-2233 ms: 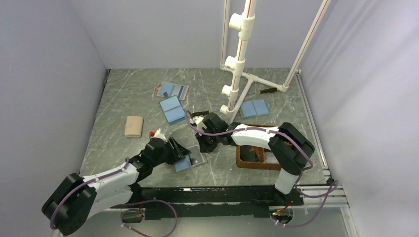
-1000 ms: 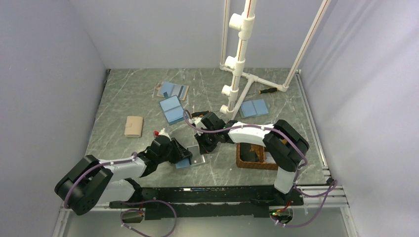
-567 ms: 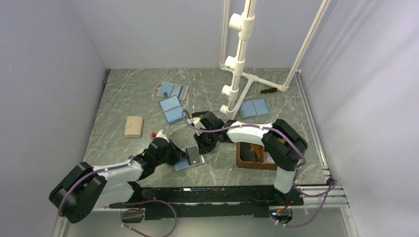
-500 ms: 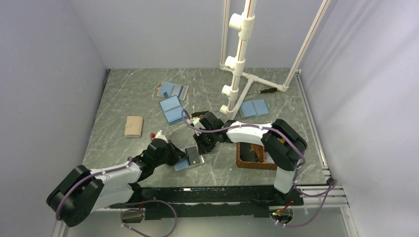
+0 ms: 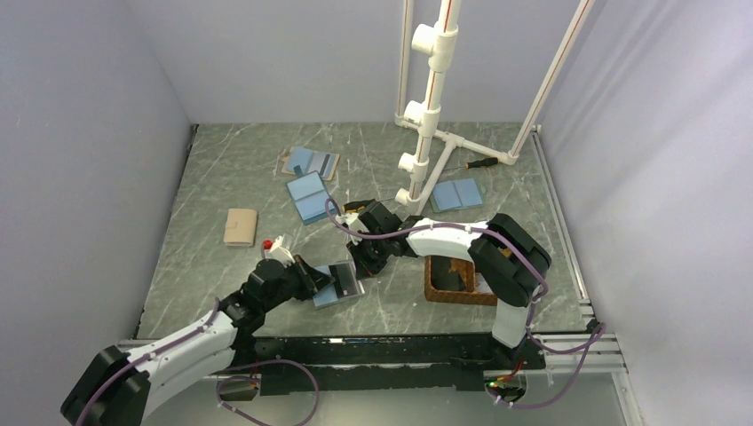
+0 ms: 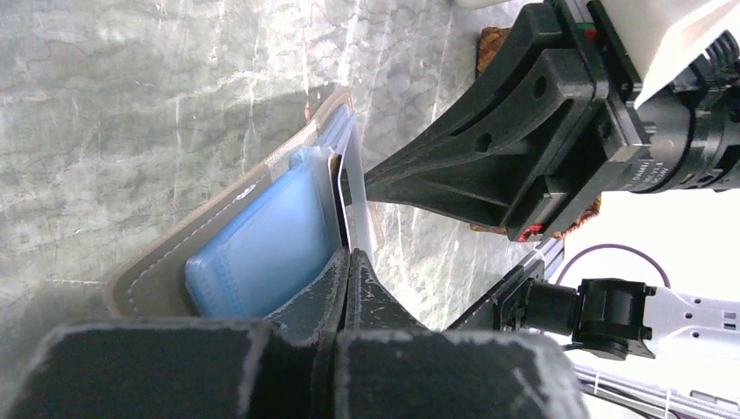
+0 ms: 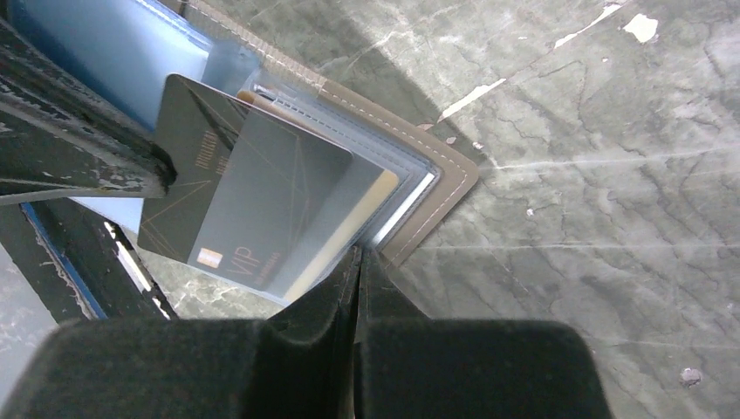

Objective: Take the credit cards out of the card holder
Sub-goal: Remove the credit card from the card holder.

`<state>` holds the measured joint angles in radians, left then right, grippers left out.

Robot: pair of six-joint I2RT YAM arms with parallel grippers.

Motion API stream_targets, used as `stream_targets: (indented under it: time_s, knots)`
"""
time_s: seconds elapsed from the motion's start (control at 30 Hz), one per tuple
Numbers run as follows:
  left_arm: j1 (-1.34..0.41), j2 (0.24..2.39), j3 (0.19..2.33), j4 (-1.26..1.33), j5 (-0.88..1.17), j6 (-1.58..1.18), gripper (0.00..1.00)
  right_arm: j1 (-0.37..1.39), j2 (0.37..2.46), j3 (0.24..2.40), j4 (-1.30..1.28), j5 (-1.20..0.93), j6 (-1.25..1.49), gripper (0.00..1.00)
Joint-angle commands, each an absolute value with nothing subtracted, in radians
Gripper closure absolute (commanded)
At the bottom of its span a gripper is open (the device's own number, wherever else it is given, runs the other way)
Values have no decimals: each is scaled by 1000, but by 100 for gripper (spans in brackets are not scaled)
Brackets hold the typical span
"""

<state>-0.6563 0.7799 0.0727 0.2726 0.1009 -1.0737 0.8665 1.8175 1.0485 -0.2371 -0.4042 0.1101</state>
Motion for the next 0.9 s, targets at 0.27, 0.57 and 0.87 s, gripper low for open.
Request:
stream_targets:
  time_s: [0.27, 0.57, 0.87]
  knots:
    - [-660, 639, 97, 66, 96, -996, 100, 831, 1746, 1071, -241, -476, 62, 100]
    - [-661, 631, 136, 2, 101, -933, 100, 812, 1708, 1075, -256, -578, 19, 100]
    - [-661, 589, 121, 27, 122, -929, 100, 813, 1716, 1078, -264, -681, 9, 100]
